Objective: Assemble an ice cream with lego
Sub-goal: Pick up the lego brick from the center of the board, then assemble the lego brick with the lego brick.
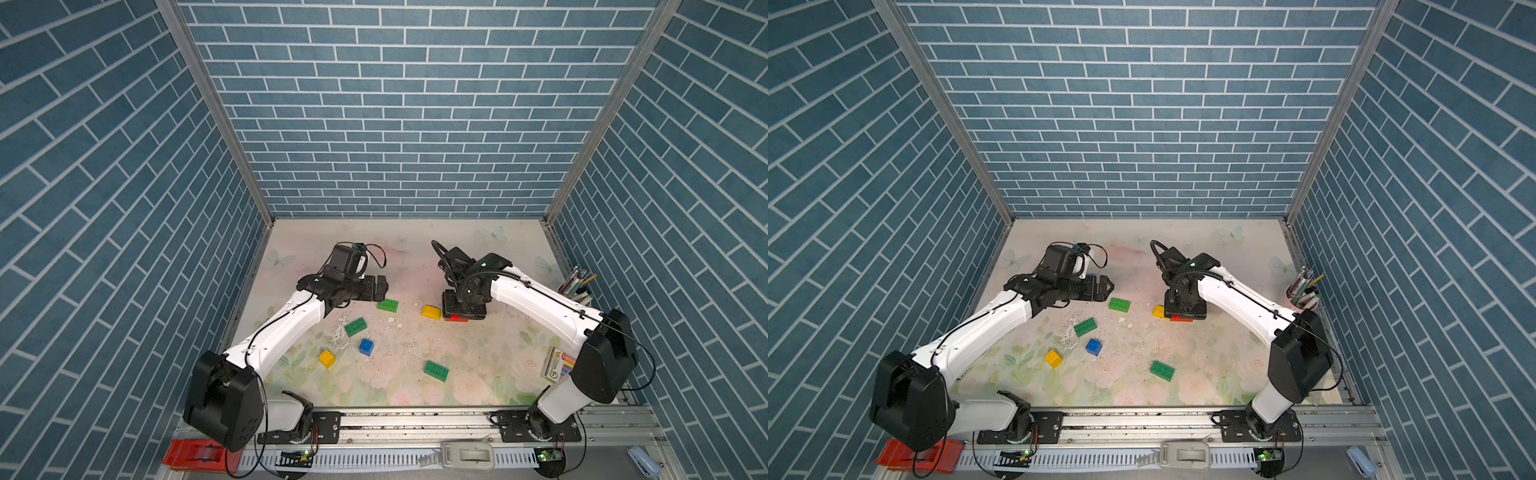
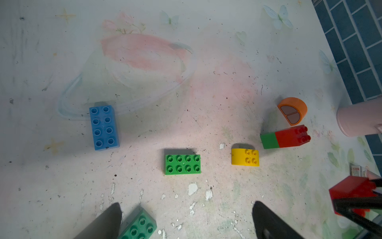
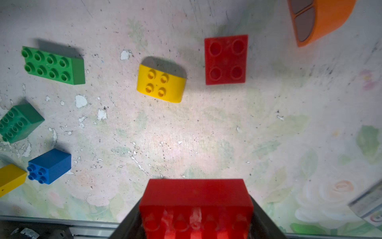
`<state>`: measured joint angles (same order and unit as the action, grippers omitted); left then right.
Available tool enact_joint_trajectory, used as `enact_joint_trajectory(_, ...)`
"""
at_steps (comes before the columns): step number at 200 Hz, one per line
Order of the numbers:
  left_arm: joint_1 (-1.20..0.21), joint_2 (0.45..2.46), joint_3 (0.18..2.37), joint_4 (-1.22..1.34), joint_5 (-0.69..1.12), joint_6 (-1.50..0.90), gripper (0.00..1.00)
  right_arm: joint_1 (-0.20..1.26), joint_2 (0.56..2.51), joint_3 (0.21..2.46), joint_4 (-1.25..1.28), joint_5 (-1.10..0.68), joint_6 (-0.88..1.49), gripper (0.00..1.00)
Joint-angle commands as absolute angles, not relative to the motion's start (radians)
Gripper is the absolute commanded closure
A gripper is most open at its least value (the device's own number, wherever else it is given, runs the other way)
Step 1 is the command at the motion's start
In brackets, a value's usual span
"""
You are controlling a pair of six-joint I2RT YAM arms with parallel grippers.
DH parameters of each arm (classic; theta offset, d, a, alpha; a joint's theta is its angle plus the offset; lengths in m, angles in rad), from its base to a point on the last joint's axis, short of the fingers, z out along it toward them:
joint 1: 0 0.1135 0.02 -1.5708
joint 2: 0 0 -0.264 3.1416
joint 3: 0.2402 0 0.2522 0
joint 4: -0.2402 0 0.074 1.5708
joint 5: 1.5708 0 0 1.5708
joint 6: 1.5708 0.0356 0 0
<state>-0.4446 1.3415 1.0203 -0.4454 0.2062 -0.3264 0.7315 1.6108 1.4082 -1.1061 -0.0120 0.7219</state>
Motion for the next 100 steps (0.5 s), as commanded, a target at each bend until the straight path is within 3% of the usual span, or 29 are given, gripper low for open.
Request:
enact_joint_trajectory(1,-0.447,1.362,1.017,-0.425,0.255,-0.339,0.01,0.696,1.642,1.47,-1.213,-0.033,0.603,0.44)
enact_joint_trajectory(100,-0.447,1.393,0.949,-0.298,0.434,-0.392,0.0,0.565,1.806,1.607,-1.186,-0.073,0.416,0.44)
